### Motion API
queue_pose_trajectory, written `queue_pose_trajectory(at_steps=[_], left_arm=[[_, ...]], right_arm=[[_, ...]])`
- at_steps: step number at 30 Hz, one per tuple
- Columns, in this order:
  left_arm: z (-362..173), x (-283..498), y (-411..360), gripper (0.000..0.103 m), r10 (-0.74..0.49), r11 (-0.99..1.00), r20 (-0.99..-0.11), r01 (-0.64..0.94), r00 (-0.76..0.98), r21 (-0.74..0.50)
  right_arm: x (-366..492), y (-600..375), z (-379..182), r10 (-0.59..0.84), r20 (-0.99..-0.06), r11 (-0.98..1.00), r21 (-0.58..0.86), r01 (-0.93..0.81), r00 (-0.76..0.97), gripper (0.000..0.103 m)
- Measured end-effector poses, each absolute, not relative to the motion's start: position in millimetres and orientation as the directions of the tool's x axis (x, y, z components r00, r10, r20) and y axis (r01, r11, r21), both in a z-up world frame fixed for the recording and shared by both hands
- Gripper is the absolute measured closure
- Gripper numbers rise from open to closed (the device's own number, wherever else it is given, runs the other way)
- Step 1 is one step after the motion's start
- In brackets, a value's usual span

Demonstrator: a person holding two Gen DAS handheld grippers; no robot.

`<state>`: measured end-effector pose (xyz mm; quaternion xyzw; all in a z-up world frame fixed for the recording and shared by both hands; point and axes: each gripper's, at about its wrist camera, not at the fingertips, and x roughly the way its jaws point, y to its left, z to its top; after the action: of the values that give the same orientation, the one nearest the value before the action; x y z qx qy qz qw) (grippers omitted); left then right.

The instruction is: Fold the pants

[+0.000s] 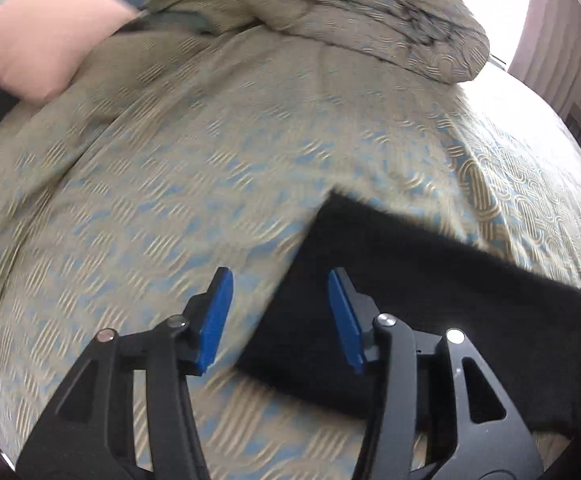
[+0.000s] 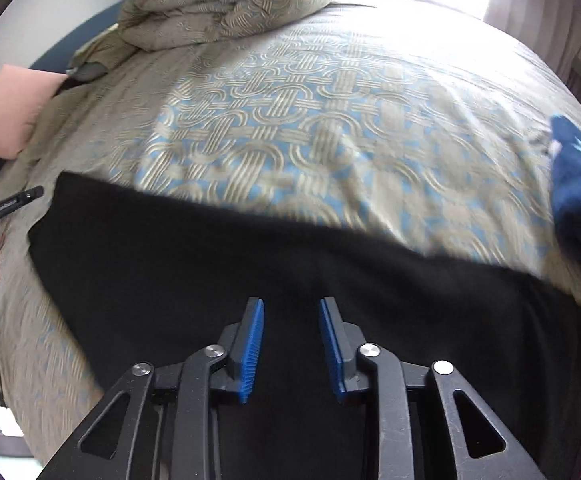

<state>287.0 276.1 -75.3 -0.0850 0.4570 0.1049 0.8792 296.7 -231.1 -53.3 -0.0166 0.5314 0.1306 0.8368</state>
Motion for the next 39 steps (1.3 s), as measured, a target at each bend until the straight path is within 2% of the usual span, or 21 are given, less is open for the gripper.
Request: queue_pose_trajectory(at_steps=[5, 10, 11, 13, 14, 17, 20, 21, 23, 26, 29, 30, 31, 32, 33, 34, 37, 38, 39], left_arm=[[-97, 254, 299, 0.052, 0.048, 0.947, -0.853, -0.296, 0.52, -0.127], [-109, 266, 296, 0.053, -0.022, 0.937, -0.841, -0.282, 0.54, -0.205], [-112, 272, 292, 0.059, -0.014, 0.94, -0.844, -0.28, 0.536, -0.194], [-116, 283, 286, 0.09, -0.026, 0.948, -0.85, -0.258, 0.527, -0.188], [-117, 283, 283, 0.099, -0.017, 0.95, -0.856, -0.259, 0.517, -0.175], [-109, 282, 280, 0.099, 0.038, 0.947, -0.861, -0.295, 0.508, -0.132], [-99, 277, 289, 0.099, 0.047, 0.939, -0.855, -0.314, 0.516, -0.138], [-99, 275, 292, 0.103, 0.06, 0.937, -0.856, -0.325, 0.514, -0.129], [-99, 274, 293, 0.103, 0.158, 0.929, -0.855, -0.367, 0.493, -0.04], [-100, 269, 304, 0.103, 0.064, 0.915, -0.86, -0.374, 0.507, -0.152], [-101, 261, 307, 0.102, 0.031, 0.909, -0.856, -0.372, 0.516, -0.191], [-101, 259, 307, 0.093, 0.015, 0.909, -0.854, -0.363, 0.52, -0.205], [-101, 257, 307, 0.084, -0.006, 0.908, -0.852, -0.354, 0.524, -0.224], [-102, 255, 305, 0.057, -0.024, 0.905, -0.849, -0.349, 0.528, -0.243], [-102, 254, 303, 0.035, -0.026, 0.903, -0.846, -0.351, 0.533, -0.249], [-103, 253, 299, 0.032, -0.018, 0.902, -0.842, -0.355, 0.54, -0.247], [-108, 263, 283, 0.032, -0.021, 0.926, -0.856, -0.312, 0.517, -0.211], [-112, 268, 276, 0.037, -0.019, 0.936, -0.864, -0.295, 0.503, -0.192], [-114, 273, 270, 0.058, -0.014, 0.945, -0.87, -0.279, 0.492, -0.172]], right_arm=[[238, -236, -51, 0.191, -0.901, 0.954, 0.077, -0.289, 0.39, 0.061], [200, -257, -56, 0.185, -0.928, 0.964, 0.107, -0.243, 0.324, 0.059], [193, -266, -56, 0.184, -0.931, 0.97, 0.12, -0.213, 0.315, 0.059], [179, -284, -55, 0.163, -0.938, 0.981, 0.119, -0.155, 0.307, 0.059], [173, -291, -54, 0.148, -0.941, 0.985, 0.111, -0.135, 0.306, 0.059], [156, -308, -58, 0.111, -0.952, 0.993, 0.093, -0.073, 0.285, 0.058], [140, -308, -62, 0.101, -0.952, 0.994, 0.084, -0.069, 0.289, 0.058], [138, -305, -62, 0.1, -0.949, 0.994, 0.08, -0.077, 0.3, 0.058], [135, -293, -64, 0.103, -0.937, 0.992, 0.072, -0.106, 0.333, 0.058], [140, -264, -65, 0.119, -0.922, 0.979, 0.048, -0.198, 0.368, 0.058], [154, -236, -77, -0.002, -0.916, 0.961, -0.112, -0.251, 0.4, 0.059], [160, -234, -83, -0.047, -0.917, 0.96, -0.151, -0.235, 0.397, 0.06], [165, -235, -86, -0.059, -0.918, 0.962, -0.157, -0.222, 0.393, 0.072], [170, -238, -89, -0.051, -0.92, 0.969, -0.14, -0.203, 0.389, 0.087], [173, -242, -89, -0.05, -0.919, 0.975, -0.129, -0.179, 0.392, 0.09], [175, -245, -88, -0.037, -0.919, 0.981, -0.108, -0.159, 0.394, 0.095], [176, -251, -77, 0.012, -0.919, 0.991, -0.043, -0.13, 0.394, 0.099], [176, -255, -72, 0.067, -0.923, 0.992, 0.023, -0.12, 0.378, 0.1], [177, -260, -69, 0.11, -0.923, 0.991, 0.073, -0.111, 0.369, 0.1]])
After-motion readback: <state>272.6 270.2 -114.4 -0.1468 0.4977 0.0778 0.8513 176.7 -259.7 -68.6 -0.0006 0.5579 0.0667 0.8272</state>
